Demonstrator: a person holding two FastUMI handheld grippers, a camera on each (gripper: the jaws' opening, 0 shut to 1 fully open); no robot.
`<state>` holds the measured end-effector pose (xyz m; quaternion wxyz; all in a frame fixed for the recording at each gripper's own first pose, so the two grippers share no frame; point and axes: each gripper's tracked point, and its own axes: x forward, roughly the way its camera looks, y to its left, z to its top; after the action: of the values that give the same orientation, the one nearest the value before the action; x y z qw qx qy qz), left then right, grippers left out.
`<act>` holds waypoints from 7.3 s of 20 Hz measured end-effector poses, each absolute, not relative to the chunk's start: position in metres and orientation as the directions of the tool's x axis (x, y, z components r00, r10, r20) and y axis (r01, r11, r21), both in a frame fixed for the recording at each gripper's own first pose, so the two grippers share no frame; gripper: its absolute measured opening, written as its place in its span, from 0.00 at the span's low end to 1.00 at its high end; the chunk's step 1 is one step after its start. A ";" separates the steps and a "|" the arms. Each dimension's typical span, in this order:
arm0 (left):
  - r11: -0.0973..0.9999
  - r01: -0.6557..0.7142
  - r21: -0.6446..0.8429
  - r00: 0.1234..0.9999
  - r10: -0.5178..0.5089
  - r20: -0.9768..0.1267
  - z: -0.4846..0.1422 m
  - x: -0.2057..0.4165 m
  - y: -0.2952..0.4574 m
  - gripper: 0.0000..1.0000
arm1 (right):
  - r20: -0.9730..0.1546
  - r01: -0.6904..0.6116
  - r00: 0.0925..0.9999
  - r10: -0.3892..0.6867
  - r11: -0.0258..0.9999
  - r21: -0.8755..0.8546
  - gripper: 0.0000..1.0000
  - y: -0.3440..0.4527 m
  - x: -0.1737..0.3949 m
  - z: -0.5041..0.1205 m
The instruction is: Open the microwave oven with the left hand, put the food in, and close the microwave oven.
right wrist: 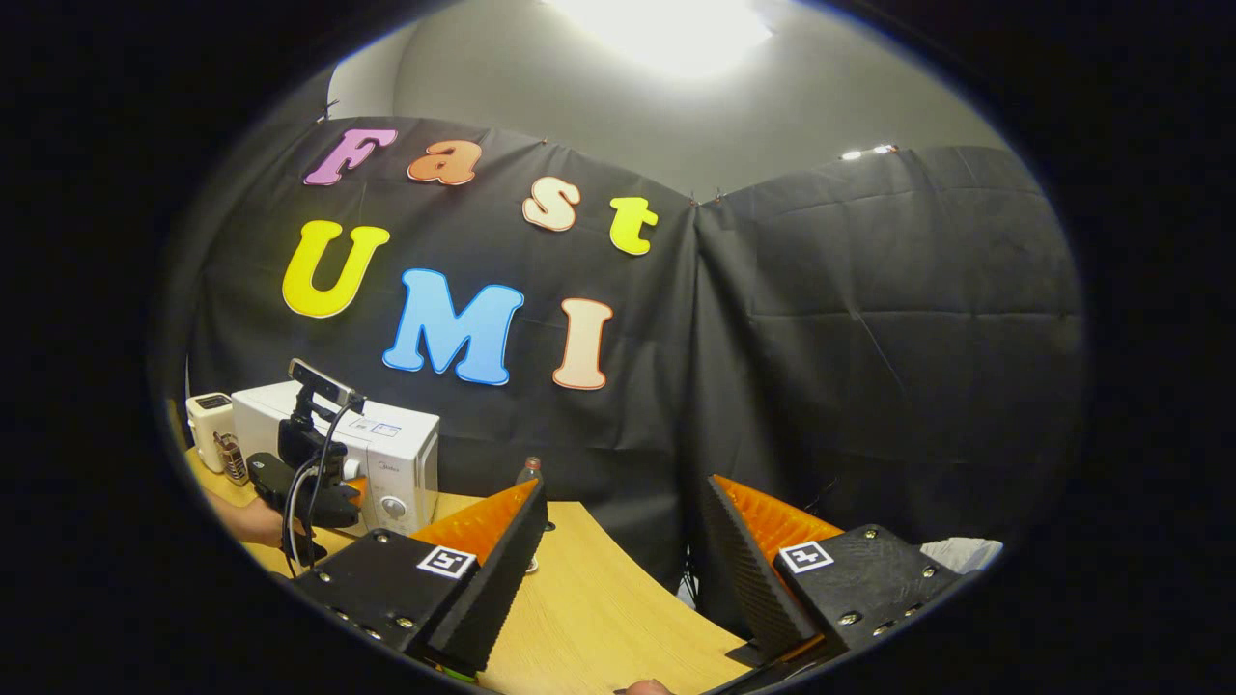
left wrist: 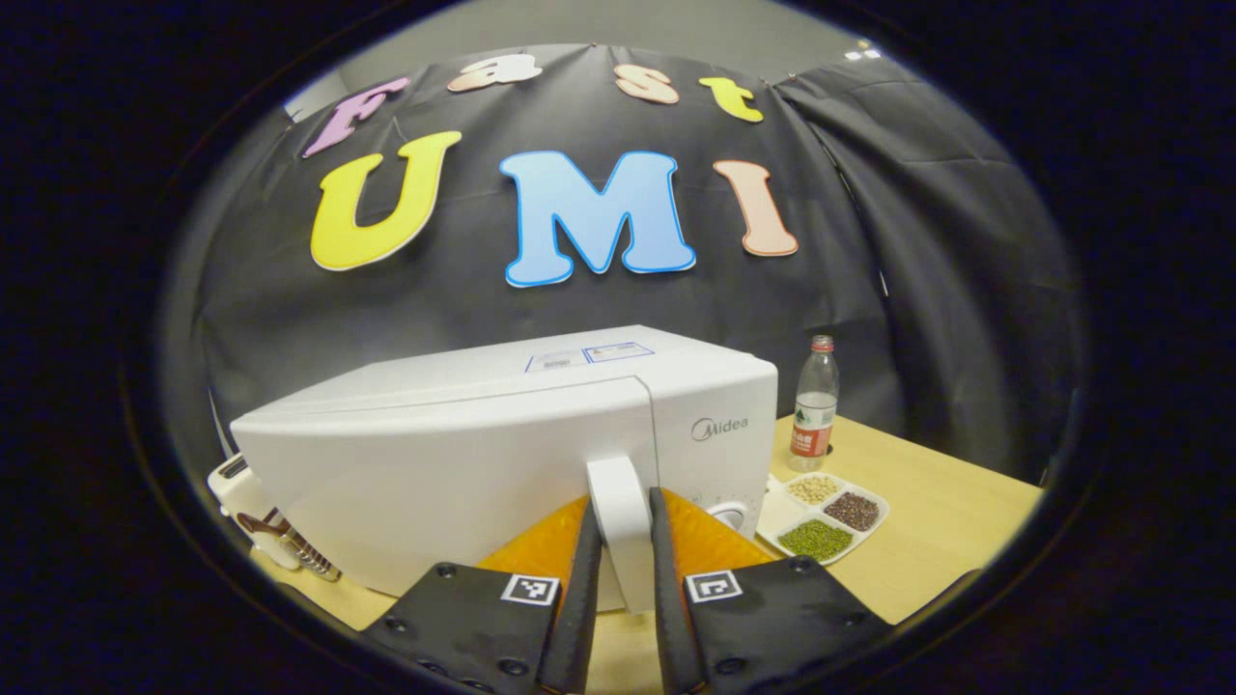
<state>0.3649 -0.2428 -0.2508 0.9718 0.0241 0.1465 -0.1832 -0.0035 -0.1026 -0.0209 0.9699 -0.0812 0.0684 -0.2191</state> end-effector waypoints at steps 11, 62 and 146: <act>0.946 0.321 -0.054 0.879 -0.318 -0.356 -0.240 0.308 -0.221 0.12 | -0.057 0.343 0.934 -0.353 0.929 -0.139 0.98 -0.116 -0.007 -0.007; 0.995 -0.057 -0.082 0.951 0.029 -0.308 -0.170 0.039 0.191 0.87 | -0.301 -0.070 0.949 0.090 0.995 0.077 0.99 0.114 0.027 -0.065; 0.953 -0.295 0.074 0.932 0.304 -0.199 -0.099 0.109 0.314 0.98 | -0.361 0.134 0.913 0.188 0.699 0.703 0.37 0.313 0.308 -0.254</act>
<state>0.1090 0.3138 -0.0991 0.9826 0.0213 0.1044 0.1523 0.3082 0.3132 -0.2536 0.8979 0.3877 0.2078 0.0152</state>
